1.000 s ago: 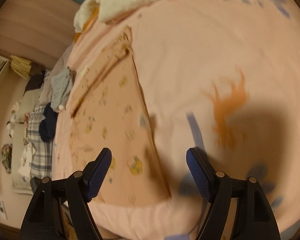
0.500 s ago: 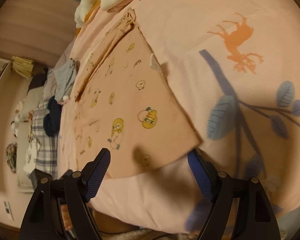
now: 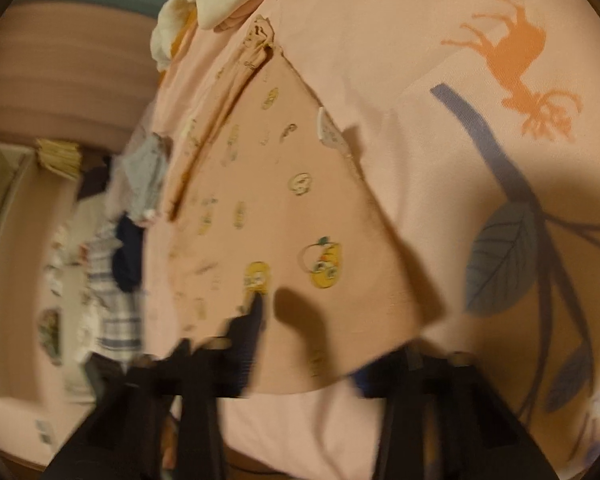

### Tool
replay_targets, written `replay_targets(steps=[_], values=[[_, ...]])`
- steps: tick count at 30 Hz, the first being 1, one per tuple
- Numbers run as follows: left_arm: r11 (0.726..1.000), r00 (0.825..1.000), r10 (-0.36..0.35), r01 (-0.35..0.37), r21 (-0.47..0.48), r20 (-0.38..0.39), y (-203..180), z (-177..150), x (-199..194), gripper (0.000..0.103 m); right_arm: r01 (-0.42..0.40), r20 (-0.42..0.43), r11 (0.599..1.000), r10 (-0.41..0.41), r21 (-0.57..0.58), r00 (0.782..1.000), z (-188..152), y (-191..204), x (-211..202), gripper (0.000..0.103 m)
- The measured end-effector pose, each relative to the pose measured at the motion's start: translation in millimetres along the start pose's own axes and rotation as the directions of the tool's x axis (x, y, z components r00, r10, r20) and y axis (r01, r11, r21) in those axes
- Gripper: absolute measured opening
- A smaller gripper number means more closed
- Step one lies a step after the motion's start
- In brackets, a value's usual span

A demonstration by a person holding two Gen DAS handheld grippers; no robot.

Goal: Fold small clothes

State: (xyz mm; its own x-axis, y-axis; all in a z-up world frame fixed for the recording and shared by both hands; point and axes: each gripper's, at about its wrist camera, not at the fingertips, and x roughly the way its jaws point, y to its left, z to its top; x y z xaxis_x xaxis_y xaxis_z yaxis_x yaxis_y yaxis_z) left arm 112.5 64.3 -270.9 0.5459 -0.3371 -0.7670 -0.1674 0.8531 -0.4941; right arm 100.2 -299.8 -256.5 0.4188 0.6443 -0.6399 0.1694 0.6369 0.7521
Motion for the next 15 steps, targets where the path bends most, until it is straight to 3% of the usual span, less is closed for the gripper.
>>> replay_targets(steps=[4,10,15], values=[[0.995,0.997,0.047,-0.052,0.081,0.053,-10.4,0.9,-5.4,0.008,-0.031,-0.002,0.999,0.031,-0.018,1.0,0.8,-0.6,-3.1,0.008],[0.995,0.993,-0.001,-0.011,0.096,0.119,-20.3,15.5,-21.9,0.007,-0.062,0.05,0.997,0.064,-0.037,0.997,3.7,11.7,-14.2,0.007],[0.996,0.987,0.015,-0.028,0.079,0.16,-25.4,35.6,-27.7,0.007,-0.1,0.076,0.994,0.103,-0.051,0.992,14.4,25.4,-21.5,0.007]])
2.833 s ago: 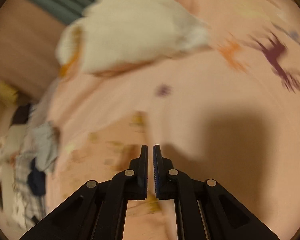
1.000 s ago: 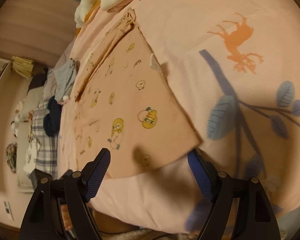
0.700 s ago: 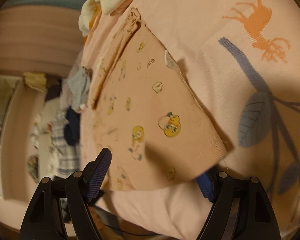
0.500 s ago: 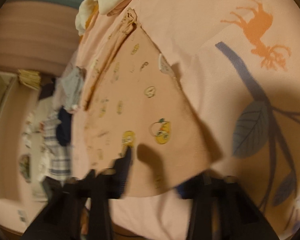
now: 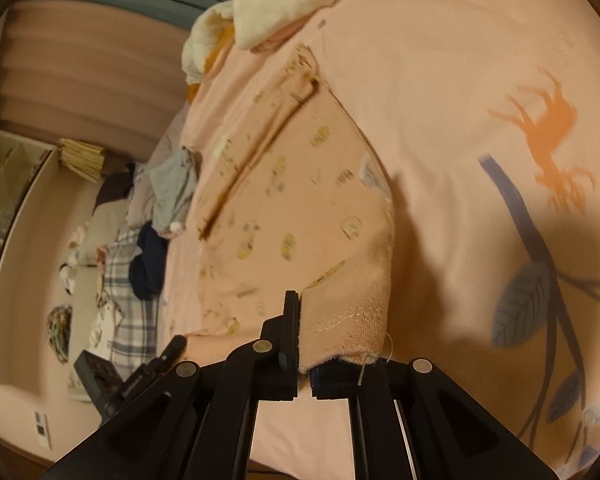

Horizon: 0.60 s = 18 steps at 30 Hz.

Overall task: Fold small clothes
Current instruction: 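Lift the hem with both tools and fold it toward the collar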

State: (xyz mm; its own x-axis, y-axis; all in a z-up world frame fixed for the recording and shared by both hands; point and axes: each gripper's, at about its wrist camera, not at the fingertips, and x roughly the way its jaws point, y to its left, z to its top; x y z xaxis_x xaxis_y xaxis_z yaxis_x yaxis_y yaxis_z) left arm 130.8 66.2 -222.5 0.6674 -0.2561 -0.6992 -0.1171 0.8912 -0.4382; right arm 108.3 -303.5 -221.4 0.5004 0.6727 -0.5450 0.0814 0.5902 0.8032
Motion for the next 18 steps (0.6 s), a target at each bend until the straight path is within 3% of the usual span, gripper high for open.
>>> replay_targets(steps=[8,13,18], values=[[0.996,0.993,-0.018,0.027,-0.081,0.112,1.1,45.6,-1.7,0.007,-0.025,0.067,0.997,0.03,-0.072,0.997,40.2,33.0,-0.4,0.007],[0.991,0.987,0.005,0.016,-0.131,0.161,4.3,82.1,18.6,0.006,-0.024,0.078,0.995,0.031,-0.097,0.996,78.6,50.0,20.1,0.007],[0.986,0.977,-0.019,0.054,-0.158,0.214,4.0,127.4,41.3,0.006,-0.005,0.109,0.984,0.025,-0.18,0.994,119.8,76.4,39.3,0.007]])
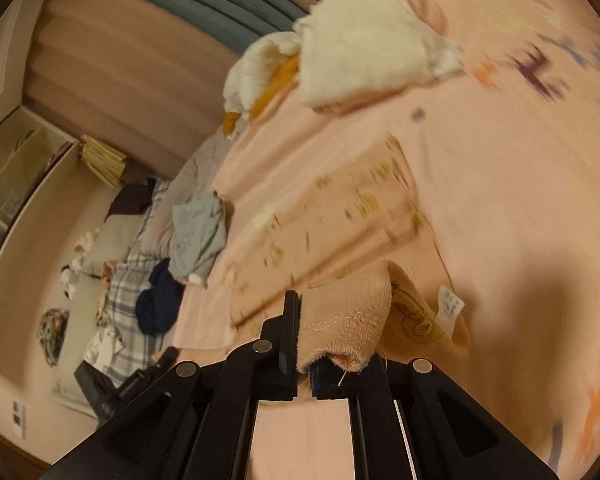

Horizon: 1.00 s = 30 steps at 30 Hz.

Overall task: Fold small clothes
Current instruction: 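Lift the hem with both tools and fold it toward the collar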

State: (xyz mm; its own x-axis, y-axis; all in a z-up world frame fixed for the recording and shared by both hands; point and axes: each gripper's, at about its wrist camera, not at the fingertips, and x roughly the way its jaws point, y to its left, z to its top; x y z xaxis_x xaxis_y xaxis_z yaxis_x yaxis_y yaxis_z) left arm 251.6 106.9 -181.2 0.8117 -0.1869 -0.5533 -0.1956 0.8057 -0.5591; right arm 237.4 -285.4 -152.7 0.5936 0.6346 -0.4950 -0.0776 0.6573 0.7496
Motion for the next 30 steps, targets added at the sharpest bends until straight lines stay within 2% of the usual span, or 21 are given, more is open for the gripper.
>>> replay_targets(steps=[4,8,10,12,13,14,15,16,17,18,19,21,23,24,25,26,28,30], values=[[0.999,0.998,0.054,-0.054,0.001,0.023,0.2,30.0,50.6,0.006,0.05,-0.011,0.998,-0.05,-0.042,0.999,40.8,8.8,41.1,0.007],[0.992,0.994,0.106,-0.107,-0.07,-0.021,18.6,48.2,116.7,0.006,0.11,-0.053,0.992,-0.112,-0.055,0.992,77.4,4.2,94.8,0.007],[0.977,0.976,0.209,-0.211,-0.041,-0.063,21.3,52.3,145.4,0.006,0.176,-0.115,0.984,-0.176,-0.007,0.978,90.6,-9.6,128.1,0.007],[0.963,0.954,0.268,-0.269,0.011,-0.131,20.0,53.5,167.2,0.01,0.209,-0.171,0.977,-0.201,0.033,0.965,98.2,-24.3,150.5,0.007],[0.955,0.94,0.296,-0.292,0.051,-0.167,17.8,54.4,173.8,0.011,0.237,-0.172,0.971,-0.227,0.041,0.959,101.1,-29.4,154.7,0.007],[0.95,0.934,0.31,-0.298,0.087,-0.177,15.1,56.4,174.9,0.013,0.291,-0.173,0.955,-0.278,0.052,0.945,102.3,-36.6,158.8,0.011],[0.948,0.933,0.313,-0.296,0.117,-0.178,12.3,59.4,171.3,0.018,0.335,-0.187,0.94,-0.319,0.064,0.929,102.7,-43.6,160.6,0.013],[0.945,0.933,0.317,-0.296,0.136,-0.171,10.5,62.2,165.6,0.034,0.344,-0.204,0.937,-0.325,0.066,0.924,103.0,-47.0,158.9,0.015],[0.938,0.932,0.334,-0.314,0.147,-0.142,9.4,65.1,153.5,0.048,0.316,-0.222,0.946,-0.295,0.067,0.929,103.1,-49.8,150.6,0.015],[0.931,0.931,0.35,-0.335,0.142,-0.099,9.2,66.1,137.8,0.074,0.294,-0.218,0.954,-0.274,0.063,0.937,103.4,-49.4,141.8,0.015],[0.937,0.943,0.329,-0.32,0.139,-0.053,7.9,65.0,120.9,0.079,0.283,-0.198,0.958,-0.268,0.051,0.943,103.8,-46.6,130.0,0.015],[0.954,0.967,0.253,-0.245,0.175,-0.028,3.2,58.0,101.7,0.079,0.317,-0.116,0.948,-0.319,-0.035,0.941,100.7,-30.5,96.7,0.015],[0.953,0.973,0.211,-0.183,0.24,-0.098,-8.2,46.5,95.7,0.06,0.316,-0.069,0.936,-0.329,-0.152,0.942,91.7,-13.2,79.3,0.015],[0.949,0.965,0.211,-0.163,0.271,-0.158,-12.9,36.9,99.1,0.041,0.324,-0.063,0.922,-0.344,-0.209,0.937,84.7,-6.3,75.7,0.015],[0.944,0.95,0.227,-0.161,0.287,-0.216,-15.4,26.3,106.9,0.032,0.336,-0.065,0.91,-0.361,-0.242,0.93,79.1,-1.7,76.1,0.015],[0.943,0.937,0.239,-0.162,0.29,-0.254,-17.0,18.5,114.6,0.028,0.33,-0.084,0.906,-0.362,-0.263,0.928,66.1,1.2,78.5,0.015],[0.946,0.926,0.232,-0.143,0.292,-0.297,-17.7,2.1,135.2,0.025,0.302,-0.147,0.911,-0.352,-0.28,0.924,56.5,-2.3,94.7,0.014],[0.937,0.922,0.265,-0.178,0.3,-0.281,-19.3,-5.3,153.1,0.025,0.321,-0.212,0.902,-0.387,-0.288,0.898,41.8,-10.5,123.8,0.013]])
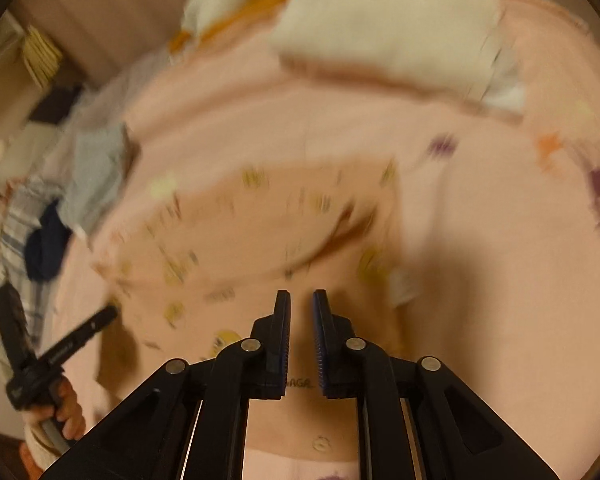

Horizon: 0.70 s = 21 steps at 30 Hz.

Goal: Fold small clothes

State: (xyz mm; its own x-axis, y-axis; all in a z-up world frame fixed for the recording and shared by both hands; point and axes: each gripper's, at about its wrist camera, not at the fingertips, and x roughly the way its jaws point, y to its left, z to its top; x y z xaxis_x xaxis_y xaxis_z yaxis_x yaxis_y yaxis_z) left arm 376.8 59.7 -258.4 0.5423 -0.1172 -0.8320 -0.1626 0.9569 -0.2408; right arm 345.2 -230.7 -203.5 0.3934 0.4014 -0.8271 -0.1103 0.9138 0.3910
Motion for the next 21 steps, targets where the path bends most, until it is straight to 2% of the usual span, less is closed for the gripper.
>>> replay_targets(steps=[2,4,7,9,11,14,15,16,17,18,20,21], values=[[1.0,0.999,0.009,-0.009,0.009,0.037,-7.3,9.9,9.8,0.025,0.024,-0.035,1.0,-0.024,0.007,0.999,2.9,1.8,27.1,0.013],[1.0,0.999,0.015,-0.016,0.007,0.051,-11.2,27.2,20.4,0.025,0.031,0.011,0.999,-0.031,0.008,0.999,16.2,3.8,39.4,0.013],[0.997,0.998,0.0,0.005,-0.074,0.069,0.5,60.8,36.9,0.028,0.08,0.087,0.997,-0.079,-0.005,0.993,54.7,8.2,48.2,0.013],[0.985,0.996,0.034,-0.019,-0.169,0.084,14.4,78.8,40.2,0.026,0.105,0.117,0.993,-0.111,0.055,0.987,80.3,0.8,56.1,0.013],[0.963,0.995,0.026,0.0,-0.269,0.095,35.4,88.1,30.3,0.026,0.071,0.113,0.99,-0.086,0.126,0.99,91.6,-12.0,57.1,0.013],[0.96,0.992,-0.052,0.081,-0.266,0.116,53.1,82.5,-4.3,0.039,-0.078,0.12,0.98,0.057,0.182,0.991,81.6,-30.7,33.3,0.016],[0.967,0.994,-0.039,0.063,-0.245,0.103,55.5,75.3,-18.4,0.054,-0.1,0.122,0.981,0.08,0.169,0.989,75.6,-33.4,25.2,0.019],[0.973,0.996,-0.016,0.036,-0.227,0.088,54.8,69.3,-27.9,0.071,-0.1,0.116,0.984,0.084,0.146,0.99,64.7,-35.9,10.5,0.032],[0.978,0.997,0.013,0.002,-0.209,0.071,56.2,58.9,-41.2,0.076,-0.092,0.115,0.986,0.077,0.136,0.99,58.8,-37.0,2.3,0.05],[0.98,0.998,0.02,-0.008,-0.198,0.06,59.7,43.9,-58.2,0.078,-0.075,0.117,0.989,0.06,0.126,0.991,45.5,-38.7,-13.1,0.058],[0.978,0.998,-0.035,0.044,-0.202,0.045,69.1,11.3,-80.9,0.083,-0.064,0.141,0.99,0.046,0.122,0.989,17.2,-43.4,-42.2,0.08],[0.97,0.996,-0.082,0.086,-0.229,0.028,76.0,-8.8,-91.8,0.09,-0.073,0.161,0.988,0.05,0.138,0.986,-3.1,-48.2,-57.7,0.084]])
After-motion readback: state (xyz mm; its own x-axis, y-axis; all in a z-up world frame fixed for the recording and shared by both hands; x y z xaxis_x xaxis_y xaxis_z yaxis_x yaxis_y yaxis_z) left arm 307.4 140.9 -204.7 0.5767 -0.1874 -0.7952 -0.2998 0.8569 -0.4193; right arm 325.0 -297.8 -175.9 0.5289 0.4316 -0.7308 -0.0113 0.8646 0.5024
